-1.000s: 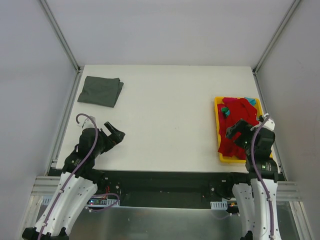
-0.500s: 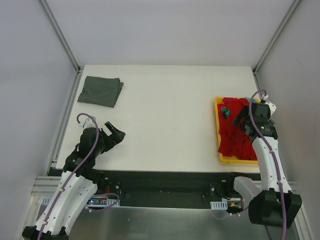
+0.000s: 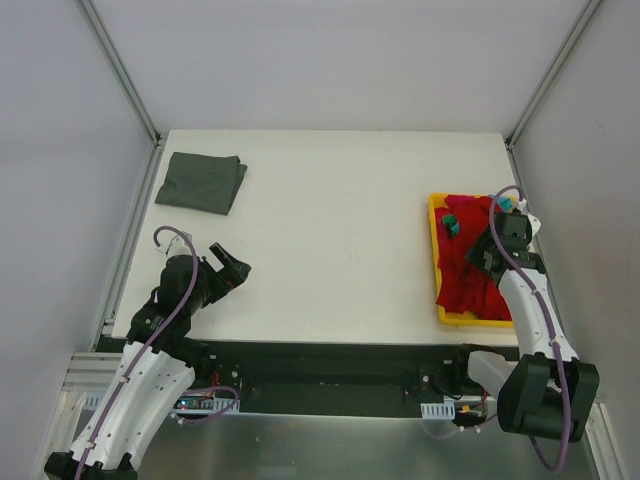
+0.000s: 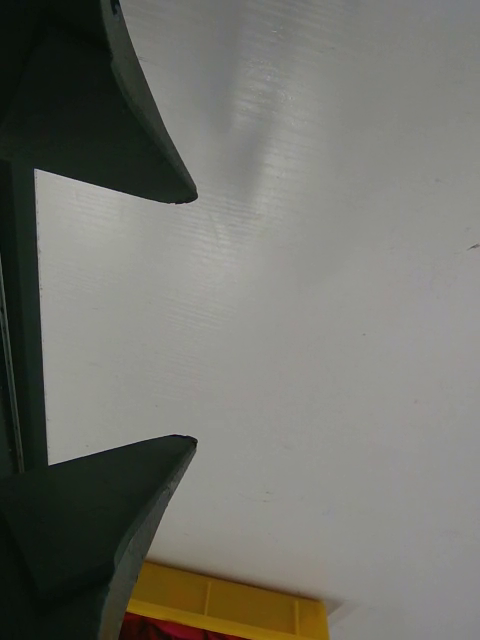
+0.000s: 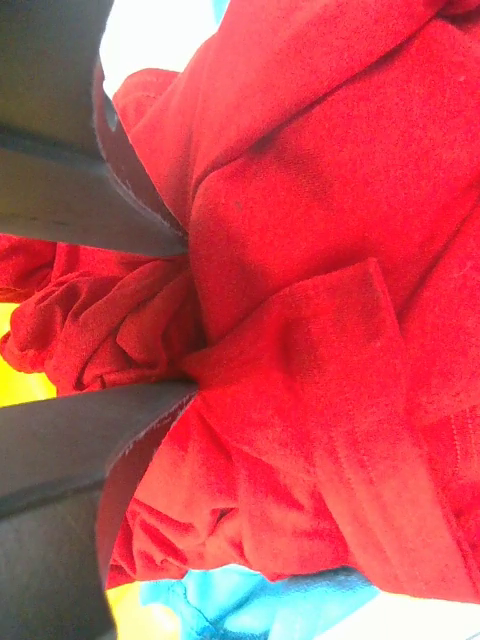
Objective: Fold and stack the t-shirts
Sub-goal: Grab crumpled tshirt from bin with the right arm, then move the tshirt to the center of the board
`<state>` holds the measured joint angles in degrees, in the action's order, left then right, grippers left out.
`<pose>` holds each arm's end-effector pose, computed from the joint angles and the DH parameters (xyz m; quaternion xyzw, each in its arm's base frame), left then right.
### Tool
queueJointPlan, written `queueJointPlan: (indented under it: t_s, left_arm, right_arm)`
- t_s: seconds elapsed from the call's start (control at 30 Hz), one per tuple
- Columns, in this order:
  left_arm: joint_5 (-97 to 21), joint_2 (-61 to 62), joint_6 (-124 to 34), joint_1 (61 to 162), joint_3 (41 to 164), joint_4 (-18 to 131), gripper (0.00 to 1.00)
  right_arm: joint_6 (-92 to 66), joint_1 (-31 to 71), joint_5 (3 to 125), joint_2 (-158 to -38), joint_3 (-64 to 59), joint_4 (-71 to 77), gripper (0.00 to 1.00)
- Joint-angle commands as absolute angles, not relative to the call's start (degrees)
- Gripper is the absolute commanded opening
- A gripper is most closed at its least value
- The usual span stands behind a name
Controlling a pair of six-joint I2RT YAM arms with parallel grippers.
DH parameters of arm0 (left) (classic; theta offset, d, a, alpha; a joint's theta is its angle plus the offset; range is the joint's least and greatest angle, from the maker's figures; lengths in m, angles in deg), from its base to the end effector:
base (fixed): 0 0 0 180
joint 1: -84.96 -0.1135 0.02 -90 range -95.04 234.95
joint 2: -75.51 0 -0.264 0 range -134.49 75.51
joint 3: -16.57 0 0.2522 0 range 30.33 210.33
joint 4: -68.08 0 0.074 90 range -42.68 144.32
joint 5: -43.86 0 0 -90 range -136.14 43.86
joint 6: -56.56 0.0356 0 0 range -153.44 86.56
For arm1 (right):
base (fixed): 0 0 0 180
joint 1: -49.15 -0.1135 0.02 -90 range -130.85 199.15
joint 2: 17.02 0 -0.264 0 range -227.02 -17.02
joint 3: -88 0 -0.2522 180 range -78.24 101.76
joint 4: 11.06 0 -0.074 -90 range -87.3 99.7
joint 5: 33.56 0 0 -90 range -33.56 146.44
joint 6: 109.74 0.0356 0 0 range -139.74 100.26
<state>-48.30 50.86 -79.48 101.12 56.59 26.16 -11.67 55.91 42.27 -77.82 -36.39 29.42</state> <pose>0.1168 -0.0325 0.2415 -0.2288 0.8191 -0.2578 0.4585 0.2157 -0.0343 0.2435 0.1648 0.9053 -0.1099 0.3757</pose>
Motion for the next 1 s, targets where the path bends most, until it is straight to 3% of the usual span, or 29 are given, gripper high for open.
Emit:
queueJointPlan:
  t_s: [0.0,0.03,0.13,0.17,0.6,0.97]
  left_arm:
    - [-49.66,50.72,-79.67,101.39,55.64,27.51,0.99]
    - [-49.66,50.9,-79.76,101.39,55.64,27.6,0.99]
    - [-49.57,51.25,-79.85,101.39,55.73,27.51,0.99]
    - [-49.57,51.34,-79.85,101.39,55.56,27.6,0.99]
    - [-49.31,51.95,-79.94,101.39,55.47,27.51,0.99]
    - [-49.48,51.87,-80.02,101.39,55.56,27.6,0.99]
  right_arm:
    - [-11.39,56.53,42.91,-74.69,-37.89,28.19,0.45]
    - [-11.39,56.53,43.08,-73.81,-37.98,28.19,0.38]
    - [-12.71,56.62,44.31,-70.47,-37.63,28.54,0.04]
    - [-12.62,56.62,44.31,-69.24,-37.2,29.33,0.01]
    - [-11.39,56.62,46.33,-53.68,-22.71,35.22,0.01]
    - [-9.46,56.53,62.58,-62.1,3.39,38.39,0.01]
